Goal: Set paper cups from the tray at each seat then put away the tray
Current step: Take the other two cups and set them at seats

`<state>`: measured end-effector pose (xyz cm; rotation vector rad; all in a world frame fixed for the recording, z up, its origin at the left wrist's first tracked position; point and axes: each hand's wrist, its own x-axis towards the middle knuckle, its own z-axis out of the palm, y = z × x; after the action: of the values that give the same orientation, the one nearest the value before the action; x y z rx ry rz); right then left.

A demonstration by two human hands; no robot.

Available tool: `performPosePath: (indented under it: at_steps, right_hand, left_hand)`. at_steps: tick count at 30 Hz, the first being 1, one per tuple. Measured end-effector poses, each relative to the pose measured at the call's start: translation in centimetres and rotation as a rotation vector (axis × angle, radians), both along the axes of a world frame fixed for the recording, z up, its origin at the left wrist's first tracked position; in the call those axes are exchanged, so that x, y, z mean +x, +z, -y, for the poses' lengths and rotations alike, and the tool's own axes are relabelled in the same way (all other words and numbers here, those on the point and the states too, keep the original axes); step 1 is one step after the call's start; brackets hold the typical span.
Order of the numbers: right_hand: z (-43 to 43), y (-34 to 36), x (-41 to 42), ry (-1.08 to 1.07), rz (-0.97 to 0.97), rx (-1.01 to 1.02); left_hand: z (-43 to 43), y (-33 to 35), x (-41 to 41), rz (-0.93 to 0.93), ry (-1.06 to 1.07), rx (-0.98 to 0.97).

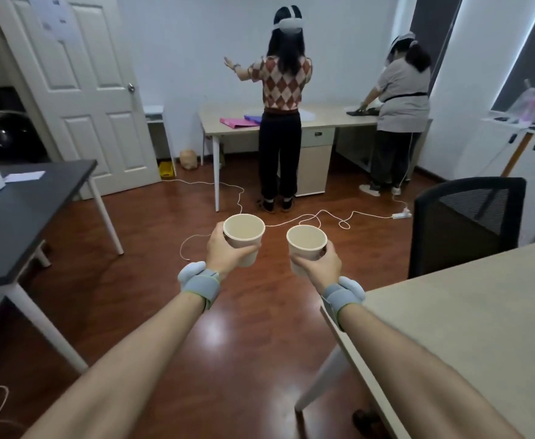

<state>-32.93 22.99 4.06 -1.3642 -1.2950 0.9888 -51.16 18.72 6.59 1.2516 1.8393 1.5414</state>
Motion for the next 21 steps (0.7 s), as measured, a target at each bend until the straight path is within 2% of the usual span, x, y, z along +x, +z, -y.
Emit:
performPosePath:
  at_steps: [6,11,21]
  right_hand:
    - [-7.7,0.1,-6.0,0.012,0.009,0.020]
    - [-17.3,-0.4,-9.0,0.010,-0.017,0.052]
    - [-36.6,-0.1,-8.6,-0.088,0.008,0.038]
  left_hand:
    - [-7.1,-1.6,-5.9,0.004,0.021,-0.026]
    - [-16.8,-2.2,-8.9,0.004,0.000,-0.018]
    - [-38.7,-1.2,-8.5,-0.008,-0.135,-0.032]
